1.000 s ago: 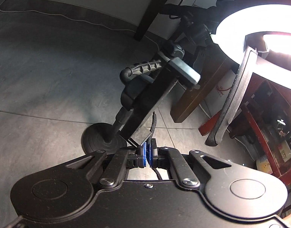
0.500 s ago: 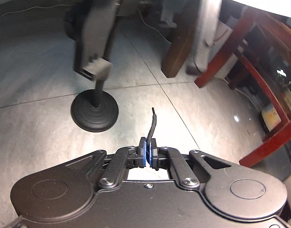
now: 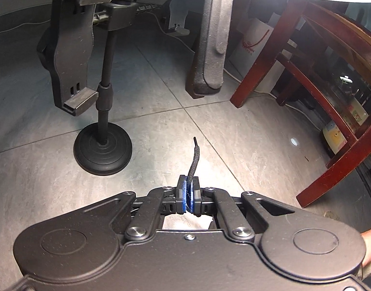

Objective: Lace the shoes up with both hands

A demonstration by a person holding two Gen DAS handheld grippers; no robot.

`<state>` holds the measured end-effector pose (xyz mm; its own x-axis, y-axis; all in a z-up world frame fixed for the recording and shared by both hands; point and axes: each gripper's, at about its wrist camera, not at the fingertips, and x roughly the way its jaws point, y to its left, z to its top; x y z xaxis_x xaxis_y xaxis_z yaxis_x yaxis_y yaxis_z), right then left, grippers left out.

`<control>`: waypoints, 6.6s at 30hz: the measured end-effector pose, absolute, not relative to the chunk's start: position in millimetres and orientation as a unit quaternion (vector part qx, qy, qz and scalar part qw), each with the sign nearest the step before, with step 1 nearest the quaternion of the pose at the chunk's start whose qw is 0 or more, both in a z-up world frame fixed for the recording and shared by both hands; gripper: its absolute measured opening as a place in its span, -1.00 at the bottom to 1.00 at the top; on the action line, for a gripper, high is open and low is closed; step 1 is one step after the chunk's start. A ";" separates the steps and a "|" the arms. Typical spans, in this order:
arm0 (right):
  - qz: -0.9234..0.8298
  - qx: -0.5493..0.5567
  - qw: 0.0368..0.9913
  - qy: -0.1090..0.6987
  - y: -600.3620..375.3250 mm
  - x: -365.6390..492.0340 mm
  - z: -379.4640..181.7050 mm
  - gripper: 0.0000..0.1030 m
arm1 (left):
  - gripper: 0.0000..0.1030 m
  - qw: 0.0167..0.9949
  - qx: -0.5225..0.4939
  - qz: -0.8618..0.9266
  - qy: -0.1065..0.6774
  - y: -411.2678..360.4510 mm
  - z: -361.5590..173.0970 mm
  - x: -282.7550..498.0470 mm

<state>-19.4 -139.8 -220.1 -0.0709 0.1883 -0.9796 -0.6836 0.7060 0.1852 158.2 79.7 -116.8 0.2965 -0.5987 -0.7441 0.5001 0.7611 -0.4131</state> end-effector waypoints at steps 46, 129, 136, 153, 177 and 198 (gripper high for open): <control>0.355 0.011 0.683 0.638 -211.1 61.6 -59.0 -0.96 | -0.29 0.591 0.235 -0.746 0.199 -12.8 -104.5 31.5; 0.257 -0.063 0.849 0.458 -180.4 60.0 -80.6 -0.91 | -0.93 0.709 -0.254 -0.451 0.479 21.5 -119.0 137.6; 0.257 -0.062 0.853 0.451 -184.4 59.2 -79.5 -0.94 | -0.93 0.703 -0.280 -0.438 0.485 25.2 -122.4 142.0; 0.282 -0.078 0.831 0.473 -177.1 57.3 -85.4 -0.94 | -0.93 0.695 -0.293 -0.441 0.487 26.6 -122.7 149.9; 0.289 -0.084 0.831 0.468 -176.2 28.6 -81.3 -0.93 | -0.95 0.767 -0.122 -0.510 0.370 9.0 -81.9 108.9; 0.283 -0.081 0.828 0.477 -173.5 5.5 -89.3 -0.48 | -0.96 0.800 -0.029 -0.522 0.295 -0.3 -74.3 83.0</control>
<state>5.5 -173.5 -89.3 0.3848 0.3911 -0.8361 -0.5453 0.8272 0.1360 83.0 -0.3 -74.3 0.2804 -0.8524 -0.4414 0.8182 0.4527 -0.3545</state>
